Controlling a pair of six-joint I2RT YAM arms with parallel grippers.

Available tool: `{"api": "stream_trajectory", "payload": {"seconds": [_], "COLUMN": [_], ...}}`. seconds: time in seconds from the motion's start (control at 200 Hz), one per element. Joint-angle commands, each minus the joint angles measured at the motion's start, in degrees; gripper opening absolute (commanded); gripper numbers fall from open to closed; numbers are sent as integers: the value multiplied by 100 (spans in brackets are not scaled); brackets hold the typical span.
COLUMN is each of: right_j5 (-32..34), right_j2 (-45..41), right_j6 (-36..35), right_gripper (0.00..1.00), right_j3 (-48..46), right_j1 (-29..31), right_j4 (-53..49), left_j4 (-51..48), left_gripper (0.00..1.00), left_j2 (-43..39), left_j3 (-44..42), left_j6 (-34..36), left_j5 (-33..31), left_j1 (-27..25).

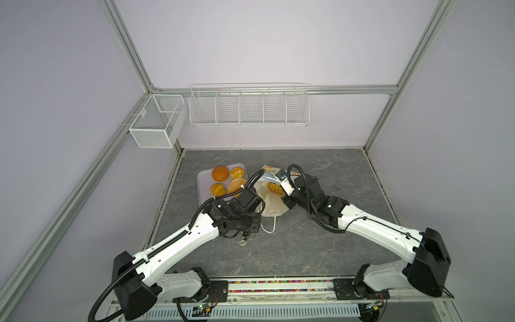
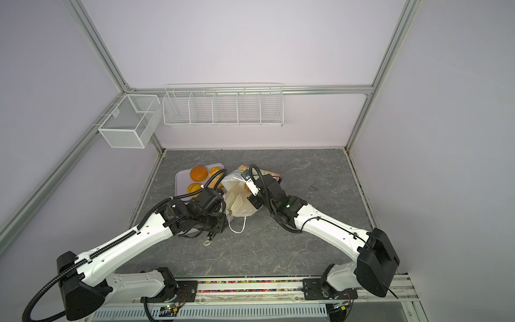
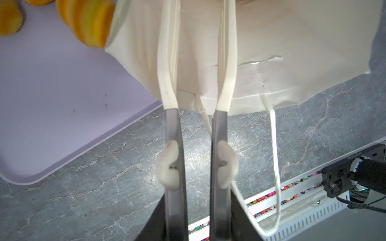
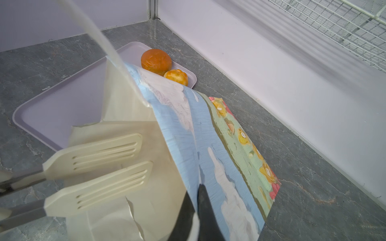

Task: Take the fake bread out of the paper bag
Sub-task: 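Push the tongs deep into the bag toward the striped yellow breads, left gripper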

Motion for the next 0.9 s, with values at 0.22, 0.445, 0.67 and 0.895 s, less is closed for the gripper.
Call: {"api": "stream_trajectory", "payload": {"seconds": [0.22,0.445,0.67,0.895], "right_j5": [130,245,324,421], "right_j2": [-29,-103,-120,-97], "right_j6": [18,101,89,142], "right_gripper": [7,7,7,7], "right_j3": [-259,-250,-45,203], "right_j1": [-15,-26,-35,-41], "right_j4": [59,76,40,-51], "left_j4": [-1091,-1198,-1178,-1039], "left_gripper": [34,27,13,7], "left_j2": [-199,-245,-46,450], "left_j3": [894,1181,1649,2009], "left_j6": [406,423,371,33], "left_j5": [-257,2,424,791], "left_j1": [76,76,77,82]}}
